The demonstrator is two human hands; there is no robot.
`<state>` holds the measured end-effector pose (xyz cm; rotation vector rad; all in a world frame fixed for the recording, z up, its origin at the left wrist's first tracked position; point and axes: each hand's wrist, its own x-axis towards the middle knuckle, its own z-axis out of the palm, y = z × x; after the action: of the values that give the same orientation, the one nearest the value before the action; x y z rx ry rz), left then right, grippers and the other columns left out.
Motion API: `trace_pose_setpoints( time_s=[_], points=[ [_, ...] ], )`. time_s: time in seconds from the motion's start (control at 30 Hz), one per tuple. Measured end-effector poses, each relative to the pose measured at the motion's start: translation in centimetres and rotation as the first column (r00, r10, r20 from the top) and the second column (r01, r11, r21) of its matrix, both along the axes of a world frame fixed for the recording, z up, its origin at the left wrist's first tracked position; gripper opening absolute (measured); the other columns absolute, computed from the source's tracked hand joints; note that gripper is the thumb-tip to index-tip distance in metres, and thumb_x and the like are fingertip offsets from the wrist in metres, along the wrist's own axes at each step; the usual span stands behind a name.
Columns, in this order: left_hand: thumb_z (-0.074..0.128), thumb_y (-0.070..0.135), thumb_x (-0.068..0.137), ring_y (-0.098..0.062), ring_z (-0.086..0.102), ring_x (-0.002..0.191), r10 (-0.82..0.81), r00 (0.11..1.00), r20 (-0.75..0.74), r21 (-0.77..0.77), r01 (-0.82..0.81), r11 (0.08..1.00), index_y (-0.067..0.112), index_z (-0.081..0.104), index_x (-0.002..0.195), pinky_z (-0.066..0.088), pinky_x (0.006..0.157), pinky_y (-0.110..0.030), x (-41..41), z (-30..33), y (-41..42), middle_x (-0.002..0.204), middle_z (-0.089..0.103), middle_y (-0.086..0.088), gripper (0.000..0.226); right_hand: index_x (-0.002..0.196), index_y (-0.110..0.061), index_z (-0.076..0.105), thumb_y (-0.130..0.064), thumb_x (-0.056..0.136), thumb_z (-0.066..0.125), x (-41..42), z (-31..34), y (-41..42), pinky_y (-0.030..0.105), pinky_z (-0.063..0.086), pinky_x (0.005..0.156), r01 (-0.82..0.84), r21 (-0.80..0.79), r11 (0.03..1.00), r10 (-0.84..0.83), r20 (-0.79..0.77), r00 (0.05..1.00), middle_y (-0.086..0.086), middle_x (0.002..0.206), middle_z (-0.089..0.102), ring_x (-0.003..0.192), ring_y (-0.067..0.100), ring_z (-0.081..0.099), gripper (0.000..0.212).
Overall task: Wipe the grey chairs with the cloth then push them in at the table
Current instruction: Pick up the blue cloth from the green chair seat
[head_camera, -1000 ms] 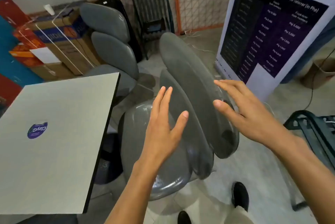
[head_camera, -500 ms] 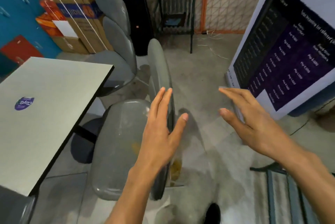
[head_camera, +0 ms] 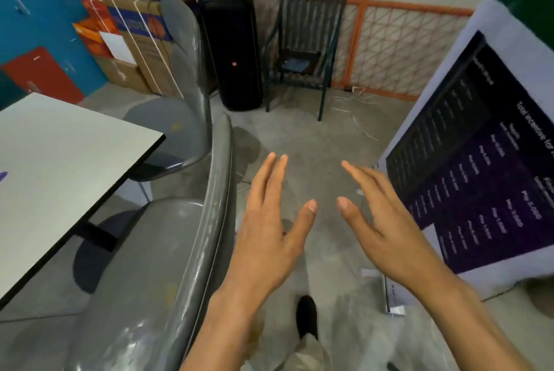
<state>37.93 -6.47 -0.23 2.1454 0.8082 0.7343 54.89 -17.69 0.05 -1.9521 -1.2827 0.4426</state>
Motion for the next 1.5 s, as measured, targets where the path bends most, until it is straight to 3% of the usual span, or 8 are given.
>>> trace_pose_setpoints(
  time_s=[0.13,0.23,0.33,0.53,0.7,1.0,1.3,1.5],
  points=[
    [0.059,0.046,0.100,0.031,0.014,0.134,0.058,0.998,-0.011,-0.028,-0.059,0.998,0.034,0.020,0.162,0.025,0.095,0.007,5.6,-0.8,5.1,0.167,0.004,0.025,0.074,0.156,-0.046,0.023,-0.058,0.100,0.039,6.2,-0.1,5.8,0.012,0.023,0.107,-0.022,-0.001,1.000,0.022,-0.031,0.999,-0.029,0.155,0.023,0.139,-0.017,0.023,0.060],
    [0.056,0.053,0.100,0.002,0.024,0.151,0.072,0.997,-0.016,-0.019,-0.073,0.997,0.041,0.017,0.161,0.033,0.119,-0.023,9.6,-0.6,9.5,0.165,0.000,0.031,0.074,0.155,-0.047,0.021,-0.058,0.099,0.038,10.1,0.0,10.1,0.019,0.028,0.110,-0.042,-0.008,0.999,0.041,-0.037,0.998,-0.028,0.154,0.022,0.140,-0.011,0.026,0.060],
    [0.055,0.054,0.100,-0.005,0.025,0.152,0.092,0.995,-0.034,-0.018,-0.092,0.996,0.039,0.018,0.162,0.040,0.117,-0.041,13.5,-0.2,13.5,0.167,0.001,0.028,0.073,0.155,-0.048,0.022,-0.058,0.099,0.038,13.7,0.0,13.9,0.016,0.030,0.107,-0.049,0.002,0.999,0.049,-0.036,0.998,-0.028,0.154,0.023,0.139,-0.012,0.026,0.059],
    [0.052,0.058,0.099,0.002,0.016,0.153,0.112,0.992,-0.055,-0.003,-0.113,0.994,0.041,0.017,0.162,0.033,0.121,-0.033,20.0,-0.8,20.7,0.167,0.001,0.028,0.074,0.156,-0.044,0.022,-0.053,0.101,0.041,21.0,-0.2,21.4,0.006,0.021,0.103,-0.066,0.001,0.998,0.066,-0.057,0.996,-0.025,0.156,0.023,0.141,-0.012,0.024,0.059],
    [0.051,0.059,0.099,-0.001,0.019,0.153,0.140,0.987,-0.080,0.011,-0.139,0.990,0.040,0.017,0.162,0.042,0.117,-0.041,26.5,-1.5,27.7,0.167,0.002,0.027,0.075,0.157,-0.046,0.019,-0.054,0.100,0.042,28.4,-1.1,28.6,0.000,0.020,0.099,-0.079,0.004,0.997,0.079,-0.048,0.996,-0.029,0.154,0.022,0.134,-0.023,0.020,0.062],
    [0.047,0.063,0.097,0.004,0.015,0.148,0.200,0.972,-0.127,-0.044,-0.206,0.977,0.043,0.011,0.162,0.028,0.112,-0.025,39.7,-0.9,41.5,0.167,-0.003,0.028,0.077,0.158,-0.040,0.021,-0.056,0.095,0.043,44.0,0.1,43.8,0.021,0.026,0.107,-0.113,0.004,0.994,0.113,-0.068,0.991,-0.021,0.156,0.025,0.135,-0.009,0.026,0.068],
    [0.050,0.060,0.098,0.012,0.012,0.140,0.245,0.963,-0.114,-0.060,-0.253,0.966,0.047,0.011,0.160,0.025,0.110,-0.022,49.3,-1.3,54.1,0.165,-0.003,0.031,0.074,0.157,-0.041,0.024,-0.056,0.094,0.045,55.2,0.3,56.6,-0.003,0.022,0.094,-0.146,0.031,0.989,0.148,-0.067,0.987,-0.028,0.150,0.027,0.124,-0.031,0.023,0.068],
    [0.050,0.062,0.097,0.010,0.014,0.138,0.247,0.960,-0.129,-0.118,-0.262,0.958,0.054,0.009,0.157,0.026,0.110,-0.025,55.0,-3.4,64.2,0.159,-0.005,0.040,0.073,0.157,-0.042,0.022,-0.053,0.097,0.047,60.6,-1.9,66.6,0.006,0.022,0.100,-0.155,-0.016,0.988,0.154,-0.072,0.985,-0.028,0.147,0.025,0.131,-0.012,0.029,0.067]
  ],
)
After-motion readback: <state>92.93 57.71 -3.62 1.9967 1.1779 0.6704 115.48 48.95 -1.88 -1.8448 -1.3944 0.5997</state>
